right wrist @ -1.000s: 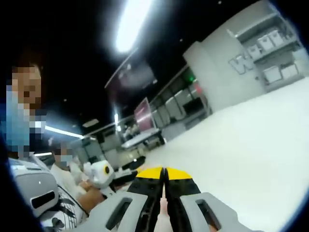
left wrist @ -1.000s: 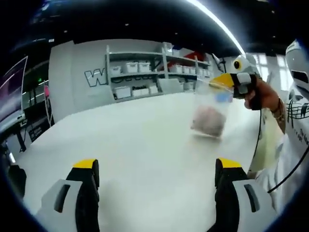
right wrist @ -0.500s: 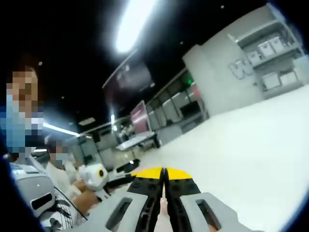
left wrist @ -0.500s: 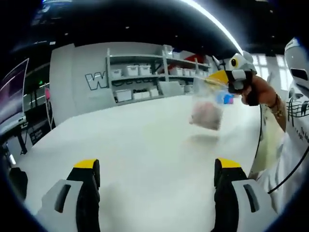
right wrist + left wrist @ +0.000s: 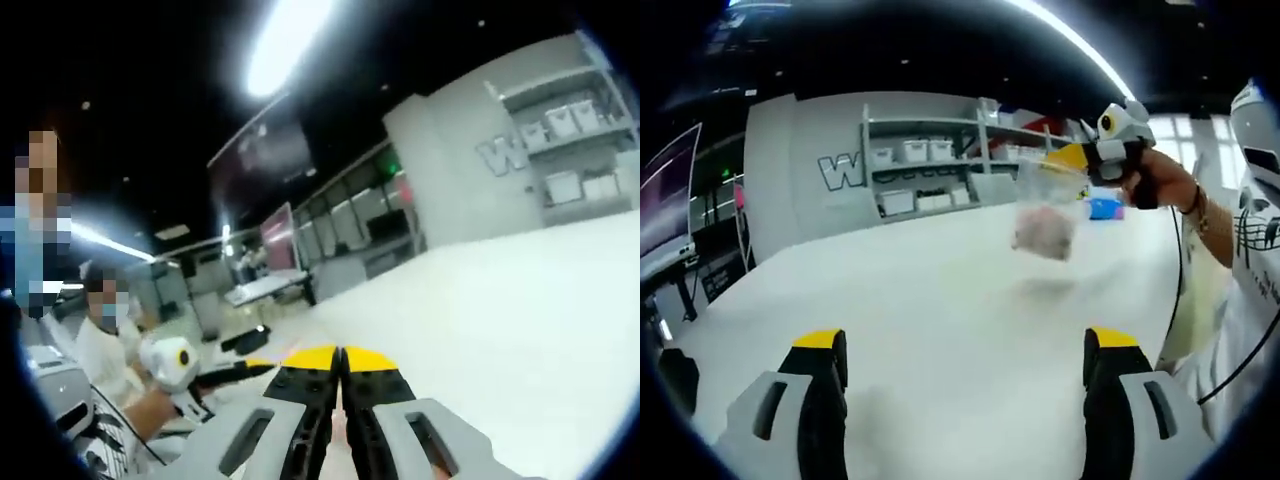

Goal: Open the resealable bag by pulling the two sides of the seal apart until the entire bag opening is separated and visibly accessible.

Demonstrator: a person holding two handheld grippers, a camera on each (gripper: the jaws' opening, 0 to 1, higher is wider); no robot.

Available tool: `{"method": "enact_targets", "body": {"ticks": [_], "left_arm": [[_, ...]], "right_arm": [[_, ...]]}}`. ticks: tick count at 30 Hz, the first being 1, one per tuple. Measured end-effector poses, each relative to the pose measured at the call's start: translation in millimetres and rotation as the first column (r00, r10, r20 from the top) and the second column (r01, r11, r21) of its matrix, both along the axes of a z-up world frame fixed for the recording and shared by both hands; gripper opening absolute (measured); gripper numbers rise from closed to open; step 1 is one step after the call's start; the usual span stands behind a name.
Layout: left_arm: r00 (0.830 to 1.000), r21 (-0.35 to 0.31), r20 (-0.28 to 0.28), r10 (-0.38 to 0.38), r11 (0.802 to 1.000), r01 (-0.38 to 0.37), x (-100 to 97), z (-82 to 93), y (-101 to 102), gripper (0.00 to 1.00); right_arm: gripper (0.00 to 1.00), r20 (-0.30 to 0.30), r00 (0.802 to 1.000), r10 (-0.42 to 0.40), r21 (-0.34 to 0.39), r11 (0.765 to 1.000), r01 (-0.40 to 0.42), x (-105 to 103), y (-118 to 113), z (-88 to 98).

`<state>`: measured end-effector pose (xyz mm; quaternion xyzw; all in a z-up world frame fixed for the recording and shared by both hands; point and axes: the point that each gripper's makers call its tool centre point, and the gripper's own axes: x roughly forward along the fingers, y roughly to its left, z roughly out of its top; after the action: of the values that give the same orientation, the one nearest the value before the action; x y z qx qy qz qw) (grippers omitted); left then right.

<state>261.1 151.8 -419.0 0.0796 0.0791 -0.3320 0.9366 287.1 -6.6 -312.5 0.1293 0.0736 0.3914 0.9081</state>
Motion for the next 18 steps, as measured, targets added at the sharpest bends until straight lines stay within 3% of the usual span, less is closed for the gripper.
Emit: {"method": "enact_targets", "body": {"ticks": [18], "left_arm": [[1.0,-0.014,0.015,-0.001,1.0,0.002,-0.7,4.9,2,0.98]], "right_arm": [[0.0,-0.014,0.999,-0.041,-0.055,0.998,0.04,38,0,-2.6]]}}
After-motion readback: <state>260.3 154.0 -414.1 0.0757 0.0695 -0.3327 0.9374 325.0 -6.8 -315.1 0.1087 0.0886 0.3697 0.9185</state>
